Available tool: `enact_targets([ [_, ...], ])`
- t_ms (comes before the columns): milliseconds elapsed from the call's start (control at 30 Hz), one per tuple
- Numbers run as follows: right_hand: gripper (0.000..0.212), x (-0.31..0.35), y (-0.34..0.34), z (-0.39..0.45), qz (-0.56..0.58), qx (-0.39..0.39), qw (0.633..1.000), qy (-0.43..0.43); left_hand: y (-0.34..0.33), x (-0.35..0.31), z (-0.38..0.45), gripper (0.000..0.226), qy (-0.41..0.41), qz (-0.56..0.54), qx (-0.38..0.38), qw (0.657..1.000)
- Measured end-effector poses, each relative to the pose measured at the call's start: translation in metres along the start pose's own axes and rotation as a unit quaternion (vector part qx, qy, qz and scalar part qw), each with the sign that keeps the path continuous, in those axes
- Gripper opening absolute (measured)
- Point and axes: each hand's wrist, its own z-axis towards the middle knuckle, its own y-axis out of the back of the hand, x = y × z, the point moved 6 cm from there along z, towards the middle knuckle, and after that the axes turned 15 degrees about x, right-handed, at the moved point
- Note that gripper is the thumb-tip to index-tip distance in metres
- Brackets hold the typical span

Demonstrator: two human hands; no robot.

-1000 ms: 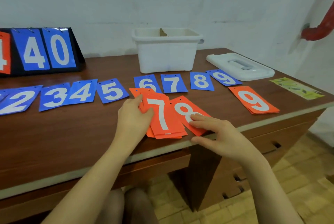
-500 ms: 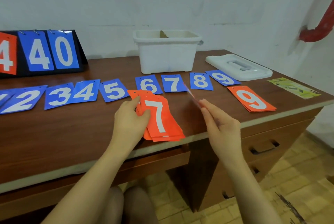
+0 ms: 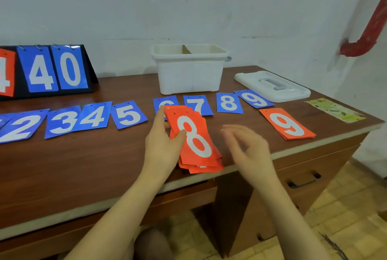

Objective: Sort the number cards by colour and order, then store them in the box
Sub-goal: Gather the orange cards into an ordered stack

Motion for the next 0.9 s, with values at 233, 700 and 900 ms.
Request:
enact_targets([
  [233, 0.065, -0.095, 0.045, 0.02, -0.263, 0.141, 0.865, -0.404, -0.021, -0.014, 0.023, 0.065, -0.03, 0.016, 0.009, 0.999],
  [700, 0.078, -0.056, 0.017, 0.041, -0.24, 0.017, 0.91, -0.338, 0.026, 0.014, 0.018, 0.053, -0.01, 0.032, -0.033, 0.999],
  [900, 0.105, -0.078, 0.018, 0.049, -0.196, 0.105, 0.858, -0.464, 0.009, 0.01, 0.027, 0.052, -0.01, 0.032, -0.008, 0.999],
])
